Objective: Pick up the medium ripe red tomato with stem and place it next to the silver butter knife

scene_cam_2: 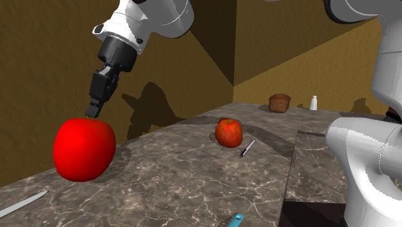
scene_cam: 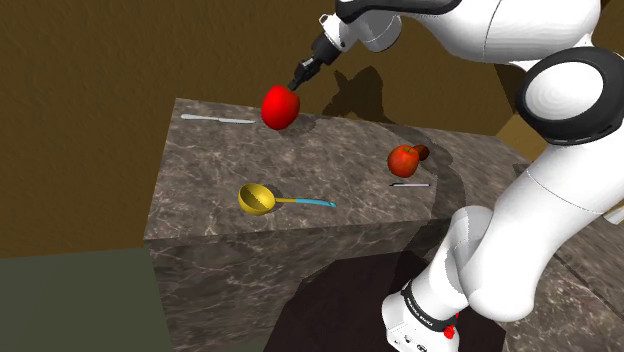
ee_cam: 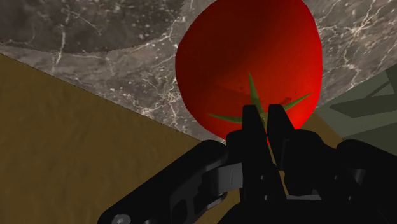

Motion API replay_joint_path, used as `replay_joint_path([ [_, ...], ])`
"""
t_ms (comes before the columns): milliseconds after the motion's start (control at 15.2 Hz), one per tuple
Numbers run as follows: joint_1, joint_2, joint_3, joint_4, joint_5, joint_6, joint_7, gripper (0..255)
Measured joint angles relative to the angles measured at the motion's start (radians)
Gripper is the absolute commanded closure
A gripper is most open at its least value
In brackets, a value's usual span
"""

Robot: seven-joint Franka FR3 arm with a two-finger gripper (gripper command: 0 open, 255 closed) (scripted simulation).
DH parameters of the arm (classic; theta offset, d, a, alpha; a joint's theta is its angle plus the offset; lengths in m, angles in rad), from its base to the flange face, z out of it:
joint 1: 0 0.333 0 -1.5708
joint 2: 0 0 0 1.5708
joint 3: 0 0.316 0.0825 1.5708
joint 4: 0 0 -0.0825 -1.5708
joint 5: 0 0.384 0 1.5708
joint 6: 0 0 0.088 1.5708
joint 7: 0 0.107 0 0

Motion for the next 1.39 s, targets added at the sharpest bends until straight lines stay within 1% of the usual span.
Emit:
replay_joint_path([
  [528,0.001,0.016,0.003,-0.082,0.038,0.085,-0.051,255],
  [924,0.001,0.020,0.004,-0.088,0.044,0.093,-0.058,255],
  [990,0.001,0.020,0.004,-0.088,0.044,0.093,-0.058,0],
  [1386,0.001,0.020,0.004,-0.088,0.044,0.094,-0.058,0],
])
